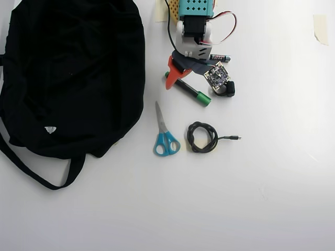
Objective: Put the green marker into the black bag
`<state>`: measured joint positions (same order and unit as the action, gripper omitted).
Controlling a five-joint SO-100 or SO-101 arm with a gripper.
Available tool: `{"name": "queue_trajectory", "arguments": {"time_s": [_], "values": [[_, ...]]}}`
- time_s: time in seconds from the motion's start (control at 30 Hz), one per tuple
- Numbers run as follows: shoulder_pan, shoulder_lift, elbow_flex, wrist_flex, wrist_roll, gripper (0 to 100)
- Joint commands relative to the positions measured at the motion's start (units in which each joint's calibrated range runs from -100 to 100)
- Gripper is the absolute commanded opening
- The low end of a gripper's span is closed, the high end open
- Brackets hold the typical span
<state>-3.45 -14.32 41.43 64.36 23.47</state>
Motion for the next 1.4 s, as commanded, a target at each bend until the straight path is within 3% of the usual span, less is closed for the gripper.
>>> {"name": "queue_trajectory", "arguments": {"time_s": [0.0, 0.5, 1.03, 1.37], "values": [[-1.3, -0.6, -0.2, -0.9, -0.3, 35], [-3.1, 8.8, -0.9, -7.9, -1.1, 35], [-2.5, 9.9, 1.1, -8.0, -1.1, 35], [-2.4, 9.9, 1.2, -7.9, -1.1, 14]]}}
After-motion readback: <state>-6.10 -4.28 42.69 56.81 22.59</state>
